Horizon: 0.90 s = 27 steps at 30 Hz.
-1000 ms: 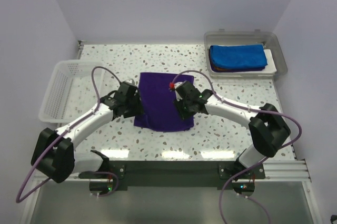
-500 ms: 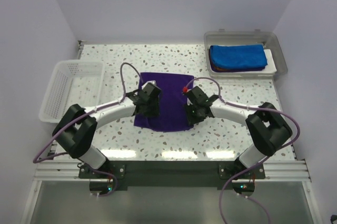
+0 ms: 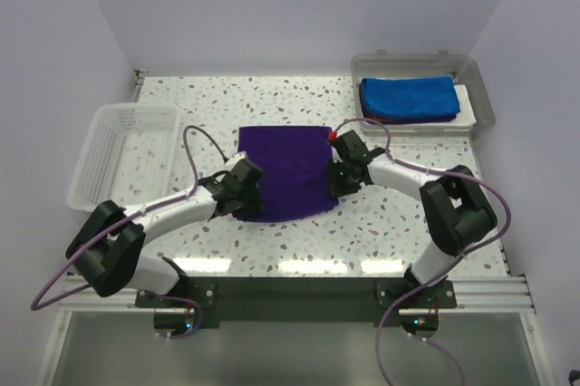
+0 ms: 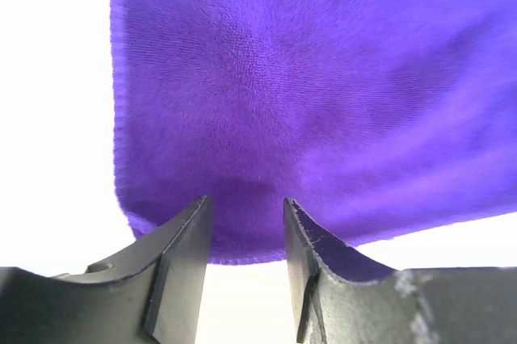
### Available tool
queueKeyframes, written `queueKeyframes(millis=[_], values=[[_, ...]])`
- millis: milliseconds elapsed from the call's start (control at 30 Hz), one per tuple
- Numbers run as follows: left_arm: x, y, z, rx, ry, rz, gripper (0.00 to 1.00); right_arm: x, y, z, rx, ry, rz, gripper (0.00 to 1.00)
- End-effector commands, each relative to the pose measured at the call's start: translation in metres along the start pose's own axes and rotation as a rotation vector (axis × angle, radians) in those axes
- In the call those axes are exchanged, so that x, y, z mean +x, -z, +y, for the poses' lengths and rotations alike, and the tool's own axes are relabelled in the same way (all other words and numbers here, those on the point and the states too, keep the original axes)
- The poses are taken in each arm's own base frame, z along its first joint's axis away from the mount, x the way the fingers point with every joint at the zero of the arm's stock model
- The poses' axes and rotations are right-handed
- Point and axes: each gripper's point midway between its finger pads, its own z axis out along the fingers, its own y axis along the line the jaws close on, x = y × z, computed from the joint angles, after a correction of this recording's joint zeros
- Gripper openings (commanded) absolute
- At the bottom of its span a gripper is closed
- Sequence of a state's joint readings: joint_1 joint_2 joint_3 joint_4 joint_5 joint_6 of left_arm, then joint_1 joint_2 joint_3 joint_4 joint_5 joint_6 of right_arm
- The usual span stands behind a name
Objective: Fold and stack the towels
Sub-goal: Fold the towel
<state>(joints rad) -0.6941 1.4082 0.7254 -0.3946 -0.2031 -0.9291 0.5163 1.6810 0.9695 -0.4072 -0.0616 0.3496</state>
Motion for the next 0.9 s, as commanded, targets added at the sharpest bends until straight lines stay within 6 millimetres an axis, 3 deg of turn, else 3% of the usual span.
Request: queueKeyframes(millis=[0,100,233,533,867], values=[[-0.035,0.032,-0.009,0.028,0.102,-0.133,0.47,-0.016,0.031,-0.002,0.022,0.019,-0.065,0.34],[-0.037,0.045,0.003,0.014,0.150,-0.169,0.48,-0.011,0.050,0.003,-0.009,-0.028,-0.092,0.39],[-0.029,0.040,0.017,-0.026,0.175,-0.169,0.48,0.003,0.059,0.003,-0.038,-0.117,-0.132,0.48],[-0.018,0.030,0.041,-0.148,0.193,-0.149,0.47,0.024,0.050,0.010,-0.119,-0.245,-0.155,0.51],[-0.006,0.015,0.048,-0.182,0.168,-0.116,0.39,0.031,0.035,0.016,-0.165,-0.293,-0.139,0.52]])
